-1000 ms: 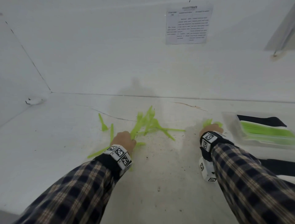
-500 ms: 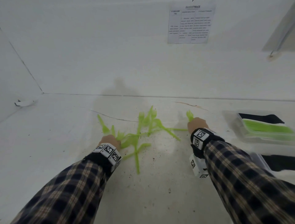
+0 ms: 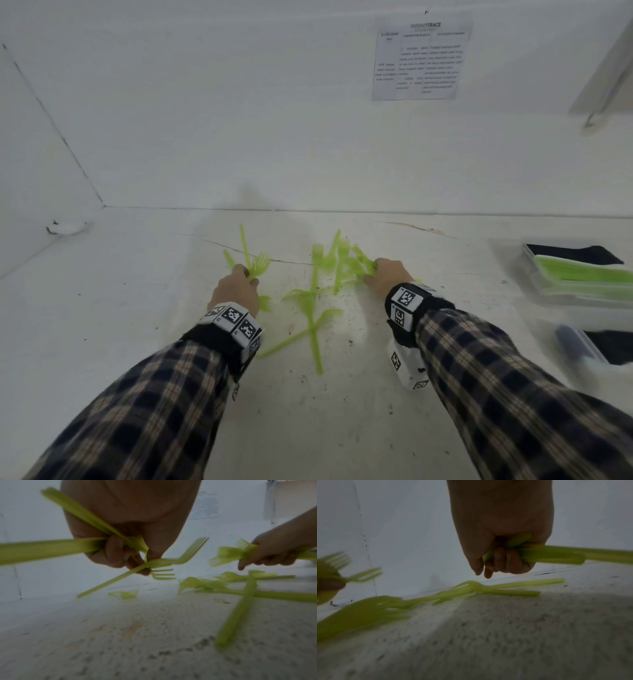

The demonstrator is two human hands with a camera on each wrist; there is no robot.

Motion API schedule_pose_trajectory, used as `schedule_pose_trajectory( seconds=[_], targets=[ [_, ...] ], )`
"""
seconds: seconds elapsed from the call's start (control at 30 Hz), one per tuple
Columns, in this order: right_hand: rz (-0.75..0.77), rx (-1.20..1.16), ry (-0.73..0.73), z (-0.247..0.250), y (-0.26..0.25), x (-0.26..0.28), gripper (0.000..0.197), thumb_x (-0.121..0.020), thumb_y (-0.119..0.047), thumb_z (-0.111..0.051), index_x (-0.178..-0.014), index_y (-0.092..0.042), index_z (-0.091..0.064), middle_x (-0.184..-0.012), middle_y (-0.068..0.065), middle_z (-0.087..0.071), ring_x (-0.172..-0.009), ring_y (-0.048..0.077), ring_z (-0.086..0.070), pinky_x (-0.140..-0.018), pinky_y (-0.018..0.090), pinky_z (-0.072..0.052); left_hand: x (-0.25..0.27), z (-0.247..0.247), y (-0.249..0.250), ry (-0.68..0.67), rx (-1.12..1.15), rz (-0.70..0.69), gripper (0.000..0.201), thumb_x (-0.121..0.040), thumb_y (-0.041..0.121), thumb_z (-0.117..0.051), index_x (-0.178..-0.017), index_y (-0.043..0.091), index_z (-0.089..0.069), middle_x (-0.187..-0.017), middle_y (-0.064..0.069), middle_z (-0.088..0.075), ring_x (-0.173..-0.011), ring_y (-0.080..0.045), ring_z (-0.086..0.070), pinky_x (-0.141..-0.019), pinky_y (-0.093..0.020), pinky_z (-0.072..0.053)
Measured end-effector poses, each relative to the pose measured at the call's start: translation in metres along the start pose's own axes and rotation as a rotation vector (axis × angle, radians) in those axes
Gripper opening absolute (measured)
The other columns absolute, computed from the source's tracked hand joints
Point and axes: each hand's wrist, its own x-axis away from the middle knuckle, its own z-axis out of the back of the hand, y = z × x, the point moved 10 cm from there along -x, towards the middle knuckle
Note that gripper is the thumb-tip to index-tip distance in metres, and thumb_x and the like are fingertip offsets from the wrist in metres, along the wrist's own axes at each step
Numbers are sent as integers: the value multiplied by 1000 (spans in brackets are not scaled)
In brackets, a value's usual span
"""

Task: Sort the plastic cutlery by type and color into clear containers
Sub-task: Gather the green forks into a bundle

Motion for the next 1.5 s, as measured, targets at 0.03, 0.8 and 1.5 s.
schedule_pose_trajectory(
  seconds=[0.03, 0.8, 1.5],
  targets=[
    [3, 26, -6, -3, -1, 0, 24, -93, -22, -50, -109, -5, -55, -102, 11, -56, -89, 26, -54, -69, 28, -39, -1, 4, 1, 23, 23, -26, 28, -98, 24, -46, -121, 9, -49, -112, -17, -61, -103, -35, -57, -81, -39, -45],
    [297, -546, 291, 48, -71, 41, 21, -89, -23, -59, -101, -6, -54, -78, 1, -55, -77, 19, -48, -59, 24, -34, 20, -18, 38, -240, 110, -315, 33, -90, 33, -60, -116, 13, -60, -103, -7, -62, -107, -28, -57, -82, -28, -40],
    [301, -240, -3, 6, -101, 44, 36, -84, -35, -67, -102, -4, -62, -90, 3, -54, -89, 20, -51, -74, 26, -36, 17, -5, 15, -138, 425, -273, 27, -93, 32, -55, -78, 11, -62, -65, 14, -58, -63, -2, -50, -54, -10, -32]
  ],
)
